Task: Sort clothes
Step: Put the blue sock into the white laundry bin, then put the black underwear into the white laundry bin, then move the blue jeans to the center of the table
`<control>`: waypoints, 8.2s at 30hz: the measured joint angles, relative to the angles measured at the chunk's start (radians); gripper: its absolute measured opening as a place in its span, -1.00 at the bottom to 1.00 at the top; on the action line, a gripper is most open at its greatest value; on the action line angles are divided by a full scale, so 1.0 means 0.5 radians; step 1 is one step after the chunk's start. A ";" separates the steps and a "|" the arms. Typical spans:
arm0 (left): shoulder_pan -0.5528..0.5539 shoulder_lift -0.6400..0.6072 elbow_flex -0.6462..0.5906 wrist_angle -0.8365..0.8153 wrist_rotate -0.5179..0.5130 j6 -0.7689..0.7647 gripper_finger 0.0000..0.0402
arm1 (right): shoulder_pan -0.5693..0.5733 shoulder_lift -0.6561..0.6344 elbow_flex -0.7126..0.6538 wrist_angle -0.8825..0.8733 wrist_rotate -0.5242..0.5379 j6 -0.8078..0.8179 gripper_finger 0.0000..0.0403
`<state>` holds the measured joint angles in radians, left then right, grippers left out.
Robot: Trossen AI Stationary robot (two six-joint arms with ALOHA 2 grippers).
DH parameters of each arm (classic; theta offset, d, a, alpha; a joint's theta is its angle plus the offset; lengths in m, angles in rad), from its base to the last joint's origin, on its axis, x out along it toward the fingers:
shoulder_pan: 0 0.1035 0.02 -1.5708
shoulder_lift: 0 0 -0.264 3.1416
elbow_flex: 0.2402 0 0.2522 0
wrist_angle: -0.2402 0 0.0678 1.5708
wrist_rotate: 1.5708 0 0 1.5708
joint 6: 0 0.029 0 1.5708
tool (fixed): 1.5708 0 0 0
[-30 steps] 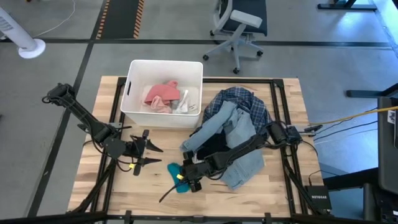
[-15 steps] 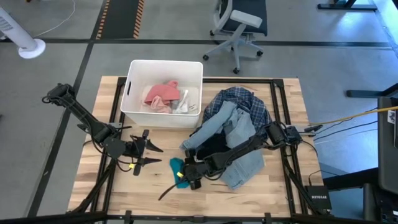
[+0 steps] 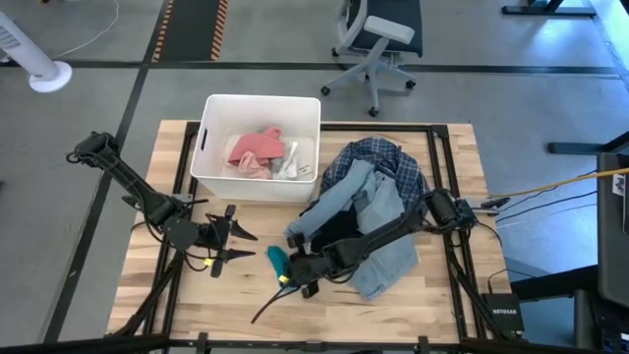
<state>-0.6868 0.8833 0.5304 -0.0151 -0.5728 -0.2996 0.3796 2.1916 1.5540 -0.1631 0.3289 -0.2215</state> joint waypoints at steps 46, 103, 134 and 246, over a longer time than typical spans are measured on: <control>0.002 0.000 0.000 -0.002 -0.002 -0.008 -0.14 | -0.953 -0.421 0.843 -0.626 0.055 -0.725 -0.43; 0.002 0.000 0.000 0.006 -0.090 -0.060 -0.14 | 0.187 -0.448 0.201 -2.161 0.285 0.843 -0.07; 0.002 0.000 0.000 -0.003 -0.090 -0.056 -0.14 | 0.040 -0.450 0.483 -2.286 0.482 0.453 -0.92; 0.002 0.001 -0.001 0.009 -0.092 0.023 -0.14 | -1.022 -0.437 1.228 -0.967 0.114 -0.534 -0.01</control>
<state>-0.6857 0.8837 0.5301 -0.0105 -0.6186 -0.2883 -0.1315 1.9732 2.1679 -0.6468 0.3861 -0.4887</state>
